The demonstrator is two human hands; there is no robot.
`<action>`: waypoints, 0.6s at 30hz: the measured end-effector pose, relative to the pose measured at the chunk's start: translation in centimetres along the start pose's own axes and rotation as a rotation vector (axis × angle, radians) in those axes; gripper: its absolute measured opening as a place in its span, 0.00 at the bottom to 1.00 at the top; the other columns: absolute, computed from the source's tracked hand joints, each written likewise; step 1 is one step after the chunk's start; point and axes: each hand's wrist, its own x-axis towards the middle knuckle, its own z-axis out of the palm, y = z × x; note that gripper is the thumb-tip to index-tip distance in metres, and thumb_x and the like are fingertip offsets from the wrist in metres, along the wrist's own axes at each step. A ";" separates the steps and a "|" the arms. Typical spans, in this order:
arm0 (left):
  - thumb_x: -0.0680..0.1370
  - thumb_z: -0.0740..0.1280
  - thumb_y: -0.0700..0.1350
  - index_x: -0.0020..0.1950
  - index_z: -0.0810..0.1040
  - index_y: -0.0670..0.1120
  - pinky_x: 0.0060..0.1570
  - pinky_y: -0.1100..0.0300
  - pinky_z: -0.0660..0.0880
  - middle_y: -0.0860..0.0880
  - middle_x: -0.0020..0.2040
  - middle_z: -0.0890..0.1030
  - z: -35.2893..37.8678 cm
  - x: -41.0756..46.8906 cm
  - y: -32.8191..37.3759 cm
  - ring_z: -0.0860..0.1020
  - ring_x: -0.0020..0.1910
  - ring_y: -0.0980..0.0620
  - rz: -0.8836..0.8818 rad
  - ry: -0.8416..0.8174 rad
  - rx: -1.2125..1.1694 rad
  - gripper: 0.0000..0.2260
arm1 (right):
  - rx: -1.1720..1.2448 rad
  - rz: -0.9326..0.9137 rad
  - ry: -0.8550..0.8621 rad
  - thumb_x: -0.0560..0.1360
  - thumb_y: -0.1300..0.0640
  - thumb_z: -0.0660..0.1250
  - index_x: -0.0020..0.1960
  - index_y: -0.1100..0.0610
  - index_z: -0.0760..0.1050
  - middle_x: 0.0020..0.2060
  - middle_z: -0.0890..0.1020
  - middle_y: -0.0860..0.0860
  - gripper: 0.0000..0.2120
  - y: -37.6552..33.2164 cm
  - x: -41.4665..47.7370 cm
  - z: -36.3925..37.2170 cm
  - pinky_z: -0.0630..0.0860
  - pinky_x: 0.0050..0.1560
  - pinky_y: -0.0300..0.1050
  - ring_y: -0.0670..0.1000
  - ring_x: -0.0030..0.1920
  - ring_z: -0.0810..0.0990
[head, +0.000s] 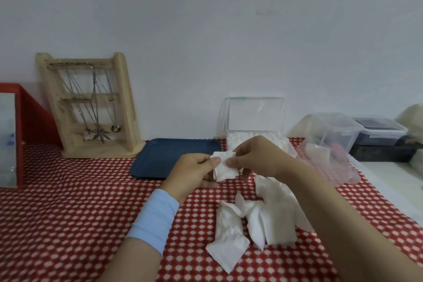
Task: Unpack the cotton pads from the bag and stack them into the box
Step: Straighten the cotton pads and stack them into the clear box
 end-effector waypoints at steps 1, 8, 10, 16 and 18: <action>0.81 0.69 0.45 0.50 0.85 0.42 0.45 0.55 0.84 0.46 0.42 0.87 0.0 0.0 -0.1 0.87 0.42 0.49 -0.018 0.005 -0.036 0.08 | -0.002 -0.003 0.015 0.73 0.55 0.76 0.39 0.61 0.83 0.32 0.85 0.52 0.10 0.1 0.1 0.1 0.74 0.31 0.32 0.48 0.32 0.84; 0.81 0.69 0.44 0.58 0.83 0.41 0.46 0.57 0.83 0.43 0.49 0.88 -0.3 0.0 0.0 0.87 0.49 0.46 -0.045 -0.061 -0.152 0.09 | 0.062 0.050 0.150 0.72 0.52 0.77 0.48 0.54 0.83 0.38 0.86 0.49 0.09 0.7 0.2 0.8 0.74 0.30 0.32 0.44 0.27 0.81; 0.81 0.69 0.43 0.59 0.83 0.41 0.47 0.57 0.83 0.43 0.49 0.88 -0.3 -0.1 0.0 0.87 0.49 0.46 -0.046 -0.063 -0.169 0.09 | 0.030 0.026 0.211 0.70 0.51 0.78 0.53 0.50 0.81 0.41 0.86 0.47 0.14 0.8 0.3 1.1 0.75 0.33 0.33 0.42 0.31 0.81; 0.78 0.70 0.33 0.60 0.82 0.40 0.47 0.60 0.83 0.43 0.53 0.87 -0.4 -0.7 0.3 0.86 0.52 0.47 -0.022 -0.191 -0.197 0.12 | -0.198 -0.281 0.195 0.74 0.58 0.74 0.57 0.40 0.81 0.52 0.80 0.37 0.17 0.3 -0.2 1.0 0.74 0.46 0.33 0.42 0.41 0.79; 0.77 0.70 0.31 0.59 0.82 0.40 0.47 0.60 0.83 0.42 0.52 0.87 -0.5 -0.7 0.4 0.87 0.51 0.47 -0.022 -0.187 -0.206 0.12 | -0.221 -0.301 0.156 0.76 0.58 0.72 0.53 0.40 0.83 0.51 0.82 0.38 0.13 0.1 -0.4 0.9 0.76 0.48 0.34 0.43 0.42 0.79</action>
